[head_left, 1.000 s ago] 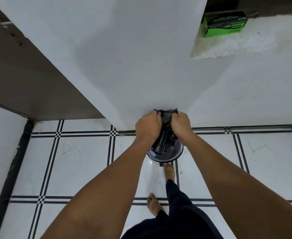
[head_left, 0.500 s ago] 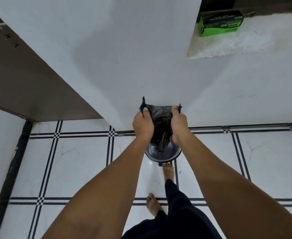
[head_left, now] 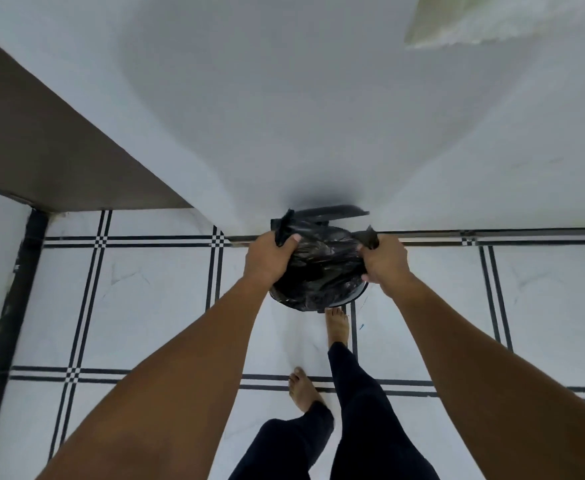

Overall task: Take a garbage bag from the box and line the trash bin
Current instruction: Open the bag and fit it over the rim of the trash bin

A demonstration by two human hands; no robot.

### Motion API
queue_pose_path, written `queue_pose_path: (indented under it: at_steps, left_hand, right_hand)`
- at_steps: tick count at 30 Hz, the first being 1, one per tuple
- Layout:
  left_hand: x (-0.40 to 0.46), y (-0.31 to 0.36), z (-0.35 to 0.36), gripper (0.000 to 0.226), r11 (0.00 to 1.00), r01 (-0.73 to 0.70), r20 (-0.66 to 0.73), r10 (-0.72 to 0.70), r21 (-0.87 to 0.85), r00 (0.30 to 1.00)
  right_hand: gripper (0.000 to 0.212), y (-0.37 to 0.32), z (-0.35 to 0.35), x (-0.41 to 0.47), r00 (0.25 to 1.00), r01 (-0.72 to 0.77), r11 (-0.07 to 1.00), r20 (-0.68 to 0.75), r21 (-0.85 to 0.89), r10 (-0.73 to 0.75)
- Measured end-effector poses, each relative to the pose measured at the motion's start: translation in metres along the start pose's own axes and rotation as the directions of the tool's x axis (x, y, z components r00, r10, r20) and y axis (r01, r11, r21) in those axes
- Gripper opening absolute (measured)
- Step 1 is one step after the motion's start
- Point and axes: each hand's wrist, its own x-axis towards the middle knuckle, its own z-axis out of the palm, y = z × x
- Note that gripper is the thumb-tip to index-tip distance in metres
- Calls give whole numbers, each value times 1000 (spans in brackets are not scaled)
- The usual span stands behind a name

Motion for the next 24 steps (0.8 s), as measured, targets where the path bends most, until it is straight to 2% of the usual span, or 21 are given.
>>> queue_pose_path:
  at_steps: [2, 3, 5, 7, 10, 12, 13, 14, 16, 17, 18, 19, 21, 23, 24]
  left_hand:
    - [14, -17, 27, 42, 995, 58, 143, -46, -78, 989]
    - [20, -22, 37, 44, 994, 54, 147, -39, -94, 988]
    - [36, -28, 55, 44, 993, -7, 29, 11, -120, 1000]
    - [55, -35, 76, 37, 980, -91, -116, 71, -176, 991]
    - [84, -52, 113, 19, 955, -181, -293, 107, -235, 950]
    - [97, -69, 142, 18, 949, -225, -310, 151, -220, 939]
    - [99, -79, 155, 18, 955, -231, -251, 181, -188, 951]
    - [104, -93, 172, 15, 968, -208, -134, 190, -141, 973]
    - [107, -125, 205, 4, 993, -119, 185, 116, 4, 976]
    - [108, -141, 218, 7, 995, -77, 282, 57, 61, 958]
    - [109, -154, 229, 10, 996, -28, 299, 1, 88, 954]
    - [110, -164, 233, 12, 996, 36, 246, -56, 86, 968]
    - [117, -177, 237, 16, 989, 150, 12, -150, -6, 989]
    - [126, -181, 231, 14, 967, 198, -178, -226, -162, 958]
    - [131, -182, 226, 15, 950, 208, -221, -260, -232, 940]
  right_hand:
    - [19, 22, 21, 18, 999, -24, 992, -39, 121, 29]
    - [17, 31, 30, 26, 992, 25, 994, -122, 107, -12]
    - [17, 45, 43, 39, 943, 157, 987, -303, 39, -138]
    - [31, 60, 55, 55, 880, 263, 964, -420, 43, -221]
    - [35, 88, 69, 91, 786, 391, 920, -528, 23, -321]
    - [30, 109, 77, 110, 745, 442, 896, -542, -36, -389]
    - [27, 119, 80, 115, 751, 439, 897, -524, -57, -401]
    - [25, 133, 85, 123, 772, 420, 904, -491, -80, -403]
    - [24, 165, 99, 138, 847, 338, 925, -374, -170, -378]
    - [24, 180, 105, 144, 890, 291, 934, -299, -208, -344]
    - [24, 195, 110, 151, 925, 247, 939, -230, -240, -302]
    - [23, 204, 114, 155, 948, 211, 944, -181, -254, -261]
    - [27, 216, 118, 164, 966, 149, 964, -175, -218, -189]
    - [32, 220, 118, 174, 948, 90, 989, -295, -114, -120]
    - [29, 220, 117, 179, 930, 69, 996, -359, -57, -85]
